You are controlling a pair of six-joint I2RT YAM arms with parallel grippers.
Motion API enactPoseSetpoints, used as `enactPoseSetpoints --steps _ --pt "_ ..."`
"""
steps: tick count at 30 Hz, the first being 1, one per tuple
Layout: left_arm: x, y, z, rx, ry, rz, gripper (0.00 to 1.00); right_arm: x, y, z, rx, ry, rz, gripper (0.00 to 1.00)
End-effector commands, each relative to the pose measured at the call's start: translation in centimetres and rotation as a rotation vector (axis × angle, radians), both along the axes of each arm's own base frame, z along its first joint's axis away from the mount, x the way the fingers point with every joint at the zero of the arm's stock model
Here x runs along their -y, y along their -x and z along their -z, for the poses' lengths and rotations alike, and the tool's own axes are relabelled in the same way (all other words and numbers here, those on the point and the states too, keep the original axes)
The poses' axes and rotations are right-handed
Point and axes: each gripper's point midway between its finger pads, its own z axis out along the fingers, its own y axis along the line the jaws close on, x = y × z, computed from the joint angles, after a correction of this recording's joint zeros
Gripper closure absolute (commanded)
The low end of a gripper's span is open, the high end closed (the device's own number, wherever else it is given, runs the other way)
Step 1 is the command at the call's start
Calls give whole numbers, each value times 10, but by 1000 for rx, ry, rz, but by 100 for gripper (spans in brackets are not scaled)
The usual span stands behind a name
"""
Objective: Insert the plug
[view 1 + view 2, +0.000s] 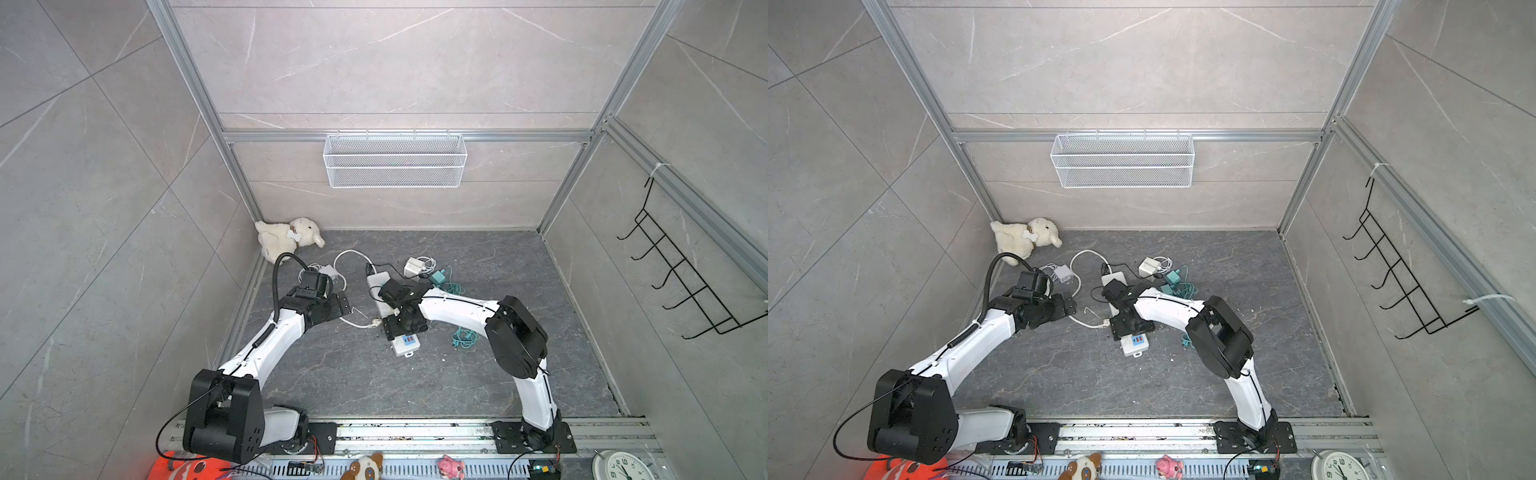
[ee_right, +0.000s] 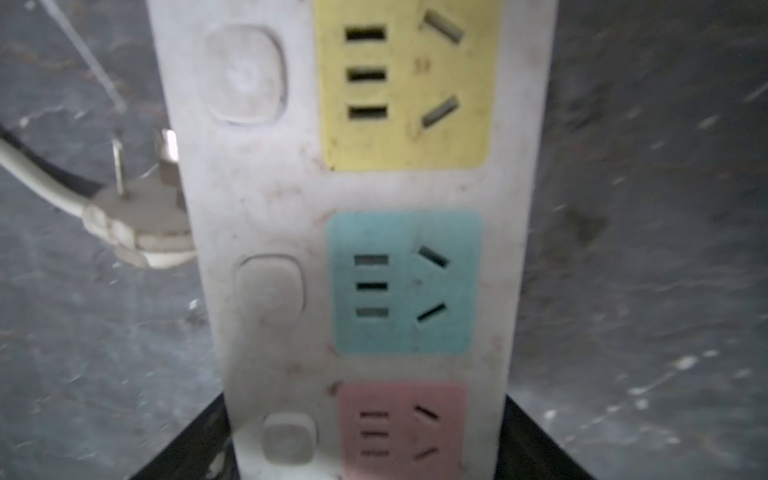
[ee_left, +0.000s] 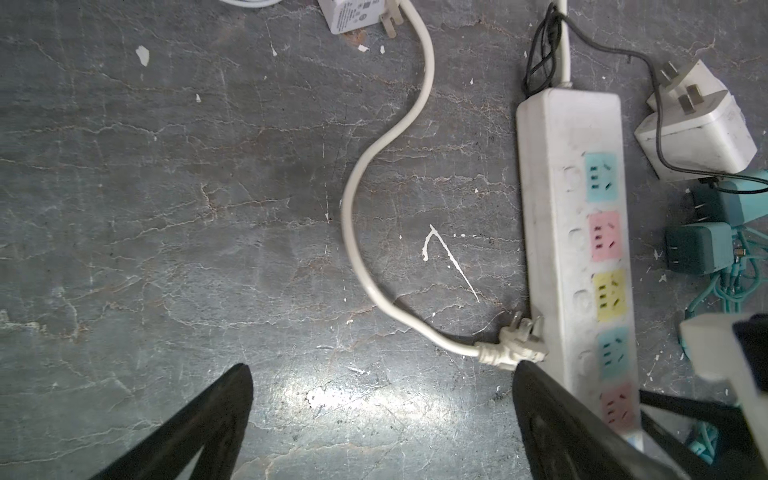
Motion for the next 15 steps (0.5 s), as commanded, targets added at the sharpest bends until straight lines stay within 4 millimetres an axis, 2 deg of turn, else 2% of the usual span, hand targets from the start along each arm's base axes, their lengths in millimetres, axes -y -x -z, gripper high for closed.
enactPoseSetpoints --steps 1,4,6,9,15 --pt "0 -7 -12 35 10 -1 0 -31 24 1 -51 -67 63 18" --pt "0 -5 -9 25 7 3 0 -46 34 0 -49 -106 84 15" --pt "1 -2 -4 8 12 4 0 -49 34 -5 -35 -135 91 11" --pt "3 4 2 -16 30 8 0 -46 28 -14 0 -132 95 5" --pt "3 15 5 -26 53 -12 1 -38 24 -22 26 -96 56 3"
